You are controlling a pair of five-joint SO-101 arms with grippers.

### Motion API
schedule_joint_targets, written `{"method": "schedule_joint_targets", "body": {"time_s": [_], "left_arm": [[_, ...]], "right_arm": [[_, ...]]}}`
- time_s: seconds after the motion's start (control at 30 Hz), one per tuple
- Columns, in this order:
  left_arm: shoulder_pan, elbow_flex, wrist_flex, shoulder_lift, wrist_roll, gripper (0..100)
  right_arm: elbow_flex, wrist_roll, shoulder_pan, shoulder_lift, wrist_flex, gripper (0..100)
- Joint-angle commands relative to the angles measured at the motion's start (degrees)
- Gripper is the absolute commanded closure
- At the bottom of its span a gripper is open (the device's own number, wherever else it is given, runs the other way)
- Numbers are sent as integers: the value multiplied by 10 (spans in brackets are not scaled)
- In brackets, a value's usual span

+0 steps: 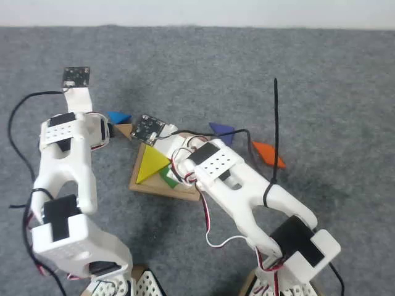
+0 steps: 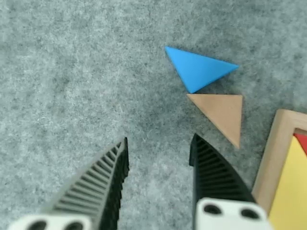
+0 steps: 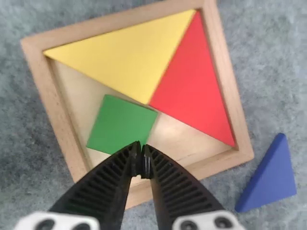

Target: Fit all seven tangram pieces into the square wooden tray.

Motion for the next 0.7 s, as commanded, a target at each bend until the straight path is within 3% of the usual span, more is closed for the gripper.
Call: {"method": "schedule_joint_targets", "body": {"time_s": [0.0,0.4,0.67], "left_arm": [[-5,-16,-12,-3,4,801],[-6,-15,-12,-4,4,801],[-6,-15,-12,-4,4,801]], "right_arm": [[-47,7,8,10,7,991],[-213,6,6,160,140,991],[-230,4,-6,168,154,991]]}}
